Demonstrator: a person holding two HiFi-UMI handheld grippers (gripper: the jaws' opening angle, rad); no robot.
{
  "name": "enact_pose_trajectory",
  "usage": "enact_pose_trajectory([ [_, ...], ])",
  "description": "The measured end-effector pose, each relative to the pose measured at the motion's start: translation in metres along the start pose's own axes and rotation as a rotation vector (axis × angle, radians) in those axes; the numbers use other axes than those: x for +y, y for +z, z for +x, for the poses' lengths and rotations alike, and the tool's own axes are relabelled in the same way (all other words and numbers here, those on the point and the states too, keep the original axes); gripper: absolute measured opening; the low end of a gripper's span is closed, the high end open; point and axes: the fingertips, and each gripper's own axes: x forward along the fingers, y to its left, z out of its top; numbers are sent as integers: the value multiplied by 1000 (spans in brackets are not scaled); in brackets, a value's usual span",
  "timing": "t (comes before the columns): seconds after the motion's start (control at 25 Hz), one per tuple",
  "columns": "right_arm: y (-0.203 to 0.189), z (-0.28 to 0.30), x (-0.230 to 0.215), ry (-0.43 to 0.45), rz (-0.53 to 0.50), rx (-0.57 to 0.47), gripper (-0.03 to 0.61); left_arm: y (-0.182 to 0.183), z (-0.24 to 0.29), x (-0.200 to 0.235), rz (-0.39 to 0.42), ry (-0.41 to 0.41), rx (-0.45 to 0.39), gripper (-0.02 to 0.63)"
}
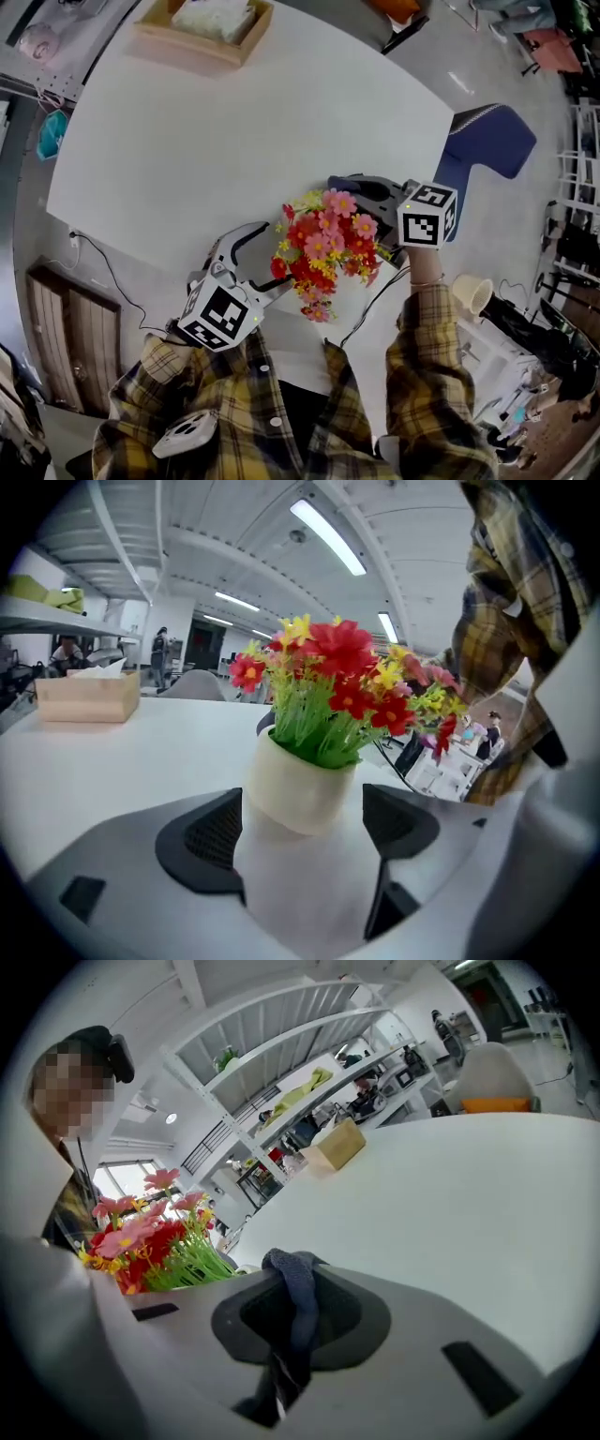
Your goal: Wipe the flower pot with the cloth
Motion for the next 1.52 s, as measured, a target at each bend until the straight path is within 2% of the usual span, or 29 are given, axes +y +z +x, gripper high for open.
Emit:
enact_pose_trajectory([
  [0.08,-8,0,7,-23,22,-28,17,-1,-1,-8,17,28,-13,396],
  [0.24,-23,-2,17,-35,48,-35,17,-1,5,-19,115,48,6,396],
  [0.48,-38,-7,22,-33,53,-38,17,-3,11,-27,157,4,11,396],
  [0.64,-36,-1,33,22,7,22,17,-4,4,-29,205,-57,20,396],
  [0.88,-28,14,40,128,-81,165,17,-1,7,-32,272,-164,49,396],
  [1.16,-21,38,46,281,-151,381,17,4,11,-26,378,-341,110,396],
  [1.32,-20,52,43,328,-172,481,17,6,15,-16,432,-443,148,397],
  [1.44,-19,54,41,339,-172,493,17,6,16,-13,447,-478,162,397],
  [1.52,-15,51,40,334,-160,445,17,5,16,-13,430,-479,167,397],
])
